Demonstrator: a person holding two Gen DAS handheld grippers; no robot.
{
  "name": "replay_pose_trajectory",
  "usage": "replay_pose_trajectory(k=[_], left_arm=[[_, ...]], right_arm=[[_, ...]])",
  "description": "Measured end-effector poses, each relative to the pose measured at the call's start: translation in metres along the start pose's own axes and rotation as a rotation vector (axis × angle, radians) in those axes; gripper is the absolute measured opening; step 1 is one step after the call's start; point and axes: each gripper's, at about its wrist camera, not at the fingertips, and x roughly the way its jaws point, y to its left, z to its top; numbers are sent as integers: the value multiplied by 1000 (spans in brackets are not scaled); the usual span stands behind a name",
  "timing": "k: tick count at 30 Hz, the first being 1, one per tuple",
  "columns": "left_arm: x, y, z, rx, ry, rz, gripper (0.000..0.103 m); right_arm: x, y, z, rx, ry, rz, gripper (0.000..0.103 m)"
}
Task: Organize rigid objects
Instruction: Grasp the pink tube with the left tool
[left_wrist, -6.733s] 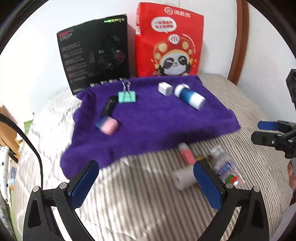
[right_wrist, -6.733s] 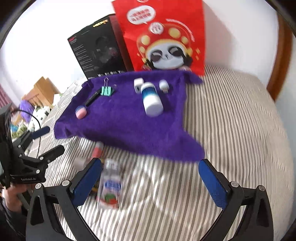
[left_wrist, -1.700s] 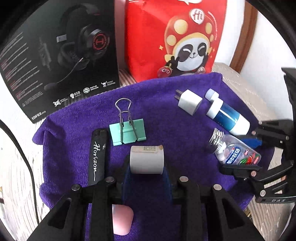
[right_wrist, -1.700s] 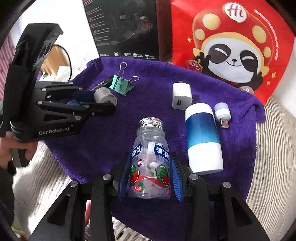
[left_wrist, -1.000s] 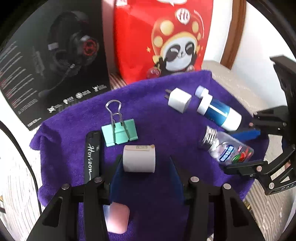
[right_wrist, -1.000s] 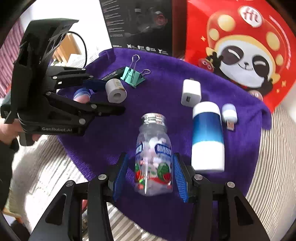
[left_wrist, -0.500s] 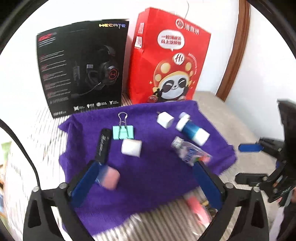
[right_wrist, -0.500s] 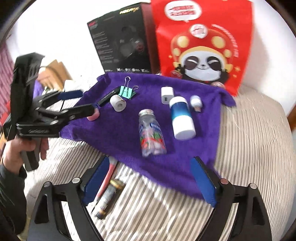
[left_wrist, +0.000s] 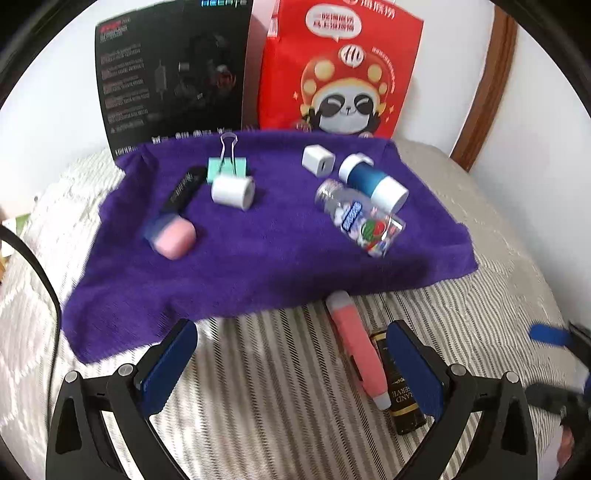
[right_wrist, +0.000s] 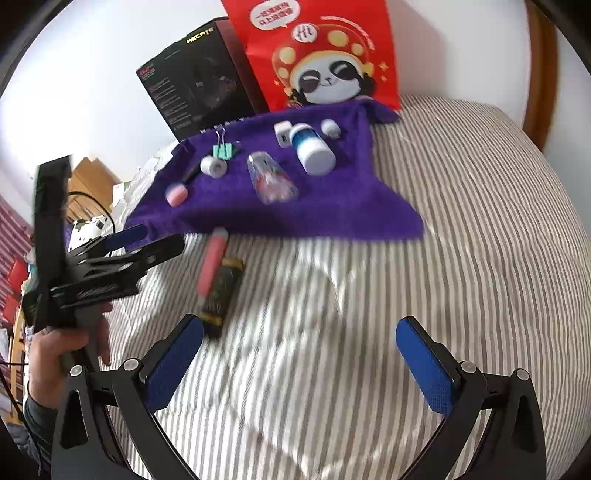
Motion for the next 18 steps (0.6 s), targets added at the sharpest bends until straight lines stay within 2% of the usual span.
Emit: replay_pose_trajectory(k=[9, 12, 18], left_arm=[[27, -12, -3, 4, 56, 103, 103], [29, -18, -7, 38, 54, 175, 103], [19, -31, -16, 90, 29, 212, 102]], right_arm=[[-15, -7, -43, 45, 15, 32, 103], [-17, -11, -47, 52, 16, 35, 103], [-22, -19, -52, 59, 1, 24, 103]])
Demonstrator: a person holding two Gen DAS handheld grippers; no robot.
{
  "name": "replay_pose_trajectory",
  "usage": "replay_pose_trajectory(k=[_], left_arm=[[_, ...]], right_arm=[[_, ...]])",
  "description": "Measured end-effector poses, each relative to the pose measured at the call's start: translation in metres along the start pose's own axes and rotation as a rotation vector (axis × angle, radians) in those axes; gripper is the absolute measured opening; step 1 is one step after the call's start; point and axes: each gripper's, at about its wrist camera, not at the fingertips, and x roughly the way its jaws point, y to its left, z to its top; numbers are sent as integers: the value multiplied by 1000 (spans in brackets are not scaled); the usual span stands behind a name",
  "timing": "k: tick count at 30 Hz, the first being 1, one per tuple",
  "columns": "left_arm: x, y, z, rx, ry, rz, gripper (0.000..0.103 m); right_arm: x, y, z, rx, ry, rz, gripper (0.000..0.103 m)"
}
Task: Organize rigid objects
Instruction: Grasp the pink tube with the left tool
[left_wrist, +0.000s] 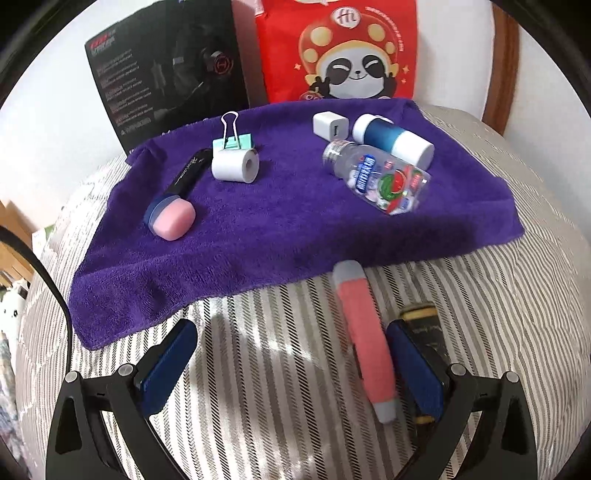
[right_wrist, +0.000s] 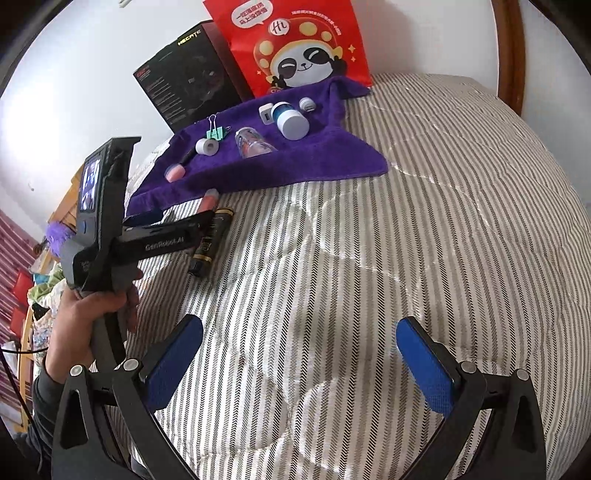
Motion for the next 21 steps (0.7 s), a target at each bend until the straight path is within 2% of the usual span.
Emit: replay_pose_trajectory(k=[2, 4, 6, 9, 10, 12, 13, 17, 21], left_arm=[[-2, -1, 0, 5, -16, 1, 99], [-3, -3, 0, 5, -30, -38, 83], [-7, -5, -2, 1, -36, -89, 62], [-10, -9, -4, 8, -51, -125, 43], [-9, -10, -4, 10, -54, -130, 39], [-10, -9, -3, 5, -58, -151, 22], [-10, -8, -3, 0, -59, -173, 16], [-11, 2, -5, -10, -62, -209, 16], [-19, 15, -13, -14, -70, -197, 16]], right_arm=[[0, -3, 1, 7, -4, 2, 103], [0, -3, 1, 9, -8, -6, 103], [1, -2, 1, 1, -12, -21, 103], [1, 1, -1, -7, -24, -33, 103], [2, 2, -2, -5, -25, -31, 103], [5, 5, -2, 0, -15, -13, 103], [6, 7, -3, -1, -12, -7, 103], [13, 17, -4, -5, -6, 7, 103], [21, 32, -1, -21, -5, 15, 102]])
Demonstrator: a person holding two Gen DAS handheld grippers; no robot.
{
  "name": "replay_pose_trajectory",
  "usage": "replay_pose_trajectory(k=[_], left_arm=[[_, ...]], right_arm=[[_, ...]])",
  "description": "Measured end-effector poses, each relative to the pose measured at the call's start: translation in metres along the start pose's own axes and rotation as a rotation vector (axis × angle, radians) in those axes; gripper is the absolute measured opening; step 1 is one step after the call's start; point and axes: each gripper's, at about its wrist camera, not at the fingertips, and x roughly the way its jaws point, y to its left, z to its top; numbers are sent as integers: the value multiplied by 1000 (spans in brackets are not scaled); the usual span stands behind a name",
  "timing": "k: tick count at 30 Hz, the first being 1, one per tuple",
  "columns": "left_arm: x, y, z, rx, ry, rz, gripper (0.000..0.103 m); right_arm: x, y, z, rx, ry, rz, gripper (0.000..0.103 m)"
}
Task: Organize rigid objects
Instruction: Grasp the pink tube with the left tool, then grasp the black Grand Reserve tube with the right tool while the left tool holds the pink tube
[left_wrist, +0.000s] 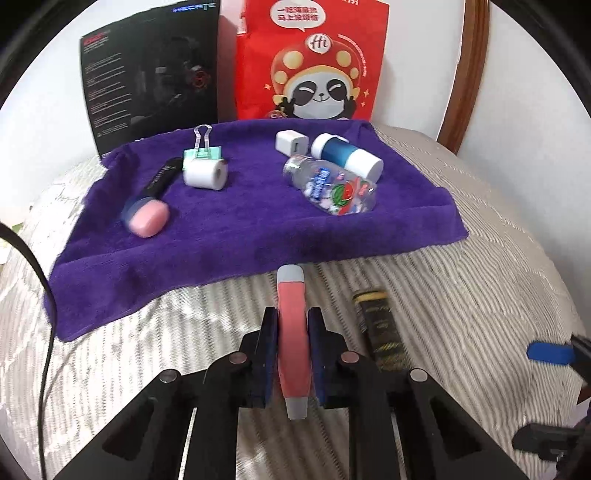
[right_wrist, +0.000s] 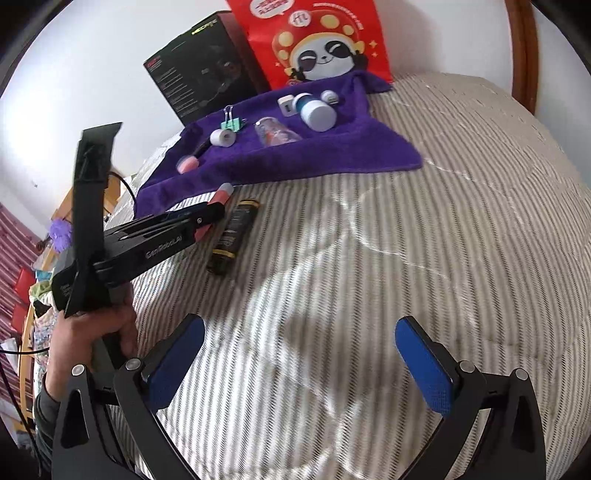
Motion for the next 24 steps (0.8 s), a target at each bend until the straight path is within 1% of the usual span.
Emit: replay_pose_trajectory(k=[3, 6, 8, 9, 12, 14, 15, 21, 23, 24], left_arm=[[-8, 13, -3, -9, -3, 21, 16], [-13, 31, -8, -39, 4, 30, 16], [-16, 43, -11, -68, 1, 32, 16], [-17, 47, -13, -78, 4, 32, 16], [-18, 61, -19, -109, 7, 25, 16], [-20, 67, -23, -121, 8, 15, 16], [-21, 69, -23, -125, 5, 12, 16], [-22, 80, -25, -142, 6, -8, 16], [-22, 81, -26, -145, 4, -10, 16], [-21, 82, -26, -147, 4, -14, 16]], right_arm=[[7, 13, 6, -27, -15, -5, 101], [18, 27, 16, -51, -28, -14, 100], [26, 34, 23, -49, -30, -20, 95], [31, 37, 26, -47, -33, -24, 94], [47, 47, 35, -50, -29, -37, 84], [58, 54, 39, -55, -23, -36, 71], [62, 56, 41, -54, -20, -40, 68], [77, 76, 43, -99, -41, -165, 58], [80, 83, 41, -126, -54, -227, 50], [81, 84, 40, -137, -60, -245, 48]])
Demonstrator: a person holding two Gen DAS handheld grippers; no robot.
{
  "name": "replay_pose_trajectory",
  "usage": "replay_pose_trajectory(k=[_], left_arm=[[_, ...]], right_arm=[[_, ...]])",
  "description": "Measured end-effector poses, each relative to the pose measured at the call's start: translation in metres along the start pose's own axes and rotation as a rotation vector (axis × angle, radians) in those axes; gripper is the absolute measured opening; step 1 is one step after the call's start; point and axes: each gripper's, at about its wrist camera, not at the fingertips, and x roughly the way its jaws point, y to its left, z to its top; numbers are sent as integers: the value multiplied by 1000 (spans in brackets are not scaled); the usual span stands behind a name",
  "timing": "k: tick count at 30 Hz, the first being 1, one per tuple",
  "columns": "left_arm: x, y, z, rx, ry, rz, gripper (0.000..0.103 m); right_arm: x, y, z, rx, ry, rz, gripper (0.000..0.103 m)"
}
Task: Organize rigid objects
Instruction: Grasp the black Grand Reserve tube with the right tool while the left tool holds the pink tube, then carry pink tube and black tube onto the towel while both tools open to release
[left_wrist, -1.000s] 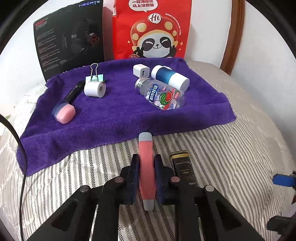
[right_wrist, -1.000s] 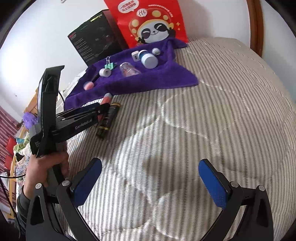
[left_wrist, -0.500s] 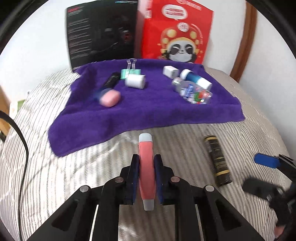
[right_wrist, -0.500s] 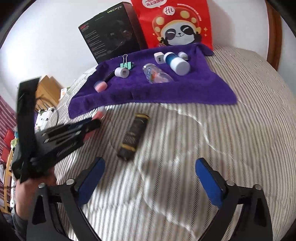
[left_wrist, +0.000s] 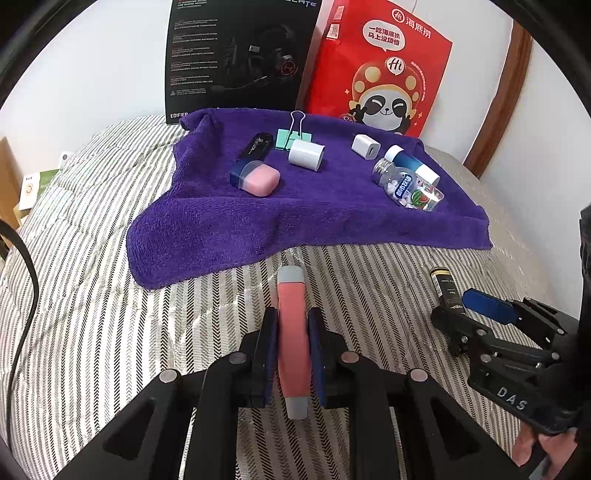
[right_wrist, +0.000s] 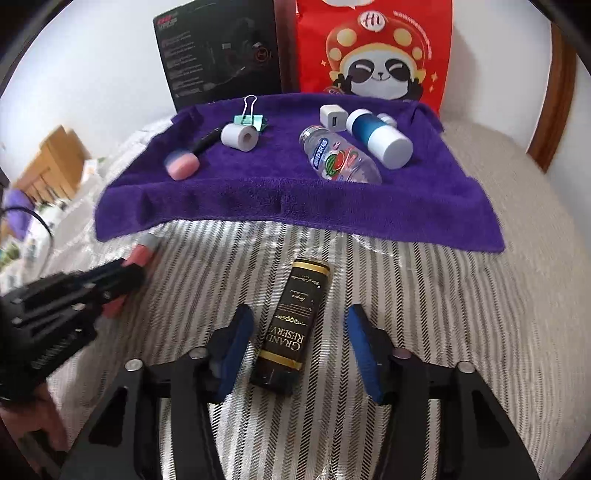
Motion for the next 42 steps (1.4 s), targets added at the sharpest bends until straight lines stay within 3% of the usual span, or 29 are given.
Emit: replay_pose_trajectory(k=[6, 9, 16, 20, 34, 42], left_arm=[[-1, 0, 0, 6, 1, -4, 16], [-1, -1, -1, 5, 2, -1, 16], [-4, 0, -3, 6, 0, -10, 16], [-6, 2, -3, 4, -3, -12, 16], [-11, 0, 8, -1, -17, -53, 16], [-14, -9, 28, 36, -31, -52, 16]], right_arm=[[-2, -1, -5, -63, -33, -11, 38], [-3, -7, -2, -80, -25, 2, 23], [-4, -16, 1, -103, -20, 61, 24], [-6, -27, 1, -54, -7, 118, 23], [-22, -55, 0, -1, -25, 176, 23], [-35, -71, 17, -4, -57, 184, 23]])
